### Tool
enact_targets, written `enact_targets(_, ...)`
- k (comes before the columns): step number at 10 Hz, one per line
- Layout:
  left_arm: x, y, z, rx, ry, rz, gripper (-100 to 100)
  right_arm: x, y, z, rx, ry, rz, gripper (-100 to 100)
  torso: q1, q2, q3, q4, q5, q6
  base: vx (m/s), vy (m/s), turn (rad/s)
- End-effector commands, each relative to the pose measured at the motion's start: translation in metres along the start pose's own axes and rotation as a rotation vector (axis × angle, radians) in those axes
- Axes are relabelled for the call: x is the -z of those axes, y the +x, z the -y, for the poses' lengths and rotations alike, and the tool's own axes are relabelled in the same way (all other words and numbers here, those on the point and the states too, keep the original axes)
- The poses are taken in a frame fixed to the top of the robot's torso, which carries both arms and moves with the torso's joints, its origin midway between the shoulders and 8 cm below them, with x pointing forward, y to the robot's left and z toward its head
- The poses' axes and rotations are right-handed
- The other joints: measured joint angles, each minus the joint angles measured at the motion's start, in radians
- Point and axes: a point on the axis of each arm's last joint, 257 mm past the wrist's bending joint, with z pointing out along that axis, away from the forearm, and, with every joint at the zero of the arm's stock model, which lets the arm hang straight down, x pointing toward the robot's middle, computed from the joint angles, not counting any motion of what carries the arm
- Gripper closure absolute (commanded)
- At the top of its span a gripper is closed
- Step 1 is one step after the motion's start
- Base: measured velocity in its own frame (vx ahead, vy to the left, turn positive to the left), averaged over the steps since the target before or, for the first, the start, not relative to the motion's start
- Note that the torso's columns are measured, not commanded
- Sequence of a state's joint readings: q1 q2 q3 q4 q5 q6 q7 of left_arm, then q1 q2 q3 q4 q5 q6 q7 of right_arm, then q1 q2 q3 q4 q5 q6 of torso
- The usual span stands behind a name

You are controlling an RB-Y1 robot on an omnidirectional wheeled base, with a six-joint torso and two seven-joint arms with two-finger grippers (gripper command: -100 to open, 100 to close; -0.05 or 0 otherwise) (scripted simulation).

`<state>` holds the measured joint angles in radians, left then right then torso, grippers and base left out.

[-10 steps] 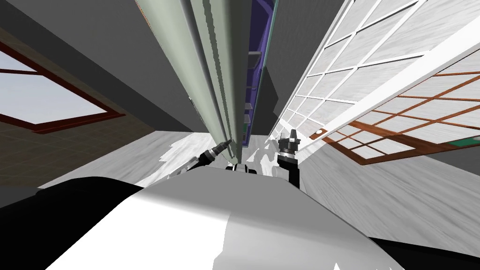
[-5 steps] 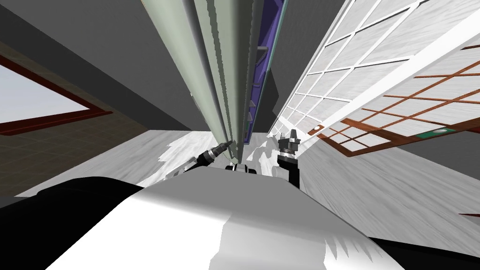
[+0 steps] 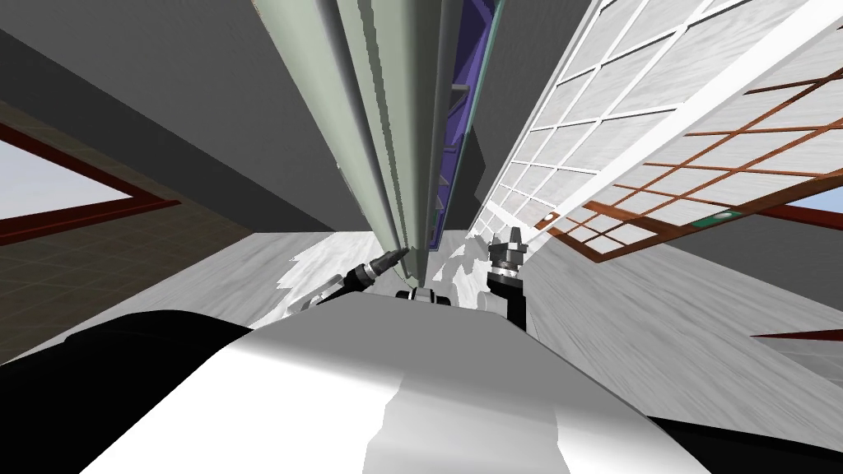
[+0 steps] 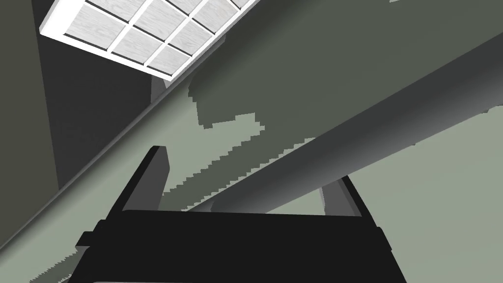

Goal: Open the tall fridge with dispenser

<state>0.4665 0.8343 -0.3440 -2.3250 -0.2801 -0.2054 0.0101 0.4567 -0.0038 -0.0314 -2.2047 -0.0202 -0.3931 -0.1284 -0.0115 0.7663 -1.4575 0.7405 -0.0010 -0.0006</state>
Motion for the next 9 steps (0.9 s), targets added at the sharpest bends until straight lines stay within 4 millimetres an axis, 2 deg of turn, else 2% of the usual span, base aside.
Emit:
enact_targets(1, 0.0012, 0.0149, 0.0085, 0.029, 0.021, -0.026, 100, 0.0, 0.0, 0.0, 0.0, 0.0, 0.0, 0, -0.002, 0.001, 0.001, -0.001, 0.0, 0.001, -0.07, 0.079, 0.003)
enact_targets(8, 0.0012, 0.0149, 0.0085, 0.029, 0.021, -0.026, 100, 0.0001, 0.0, 0.0, 0.0, 0.0, 0.0, 0, -0.002, 0.001, 0.001, -0.001, 0.0, 0.003, 0.002, 0.0, -0.008)
enact_targets(9, -0.0004, 0.0058, 0.0069, -0.002, 0.027, -0.019, 100, 0.0001, 0.0, 0.0, 0.0, 0.0, 0.0, 0, -0.002, 0.001, 0.001, -0.001, 0.0, 0.002, -0.033, 0.075, -0.131)
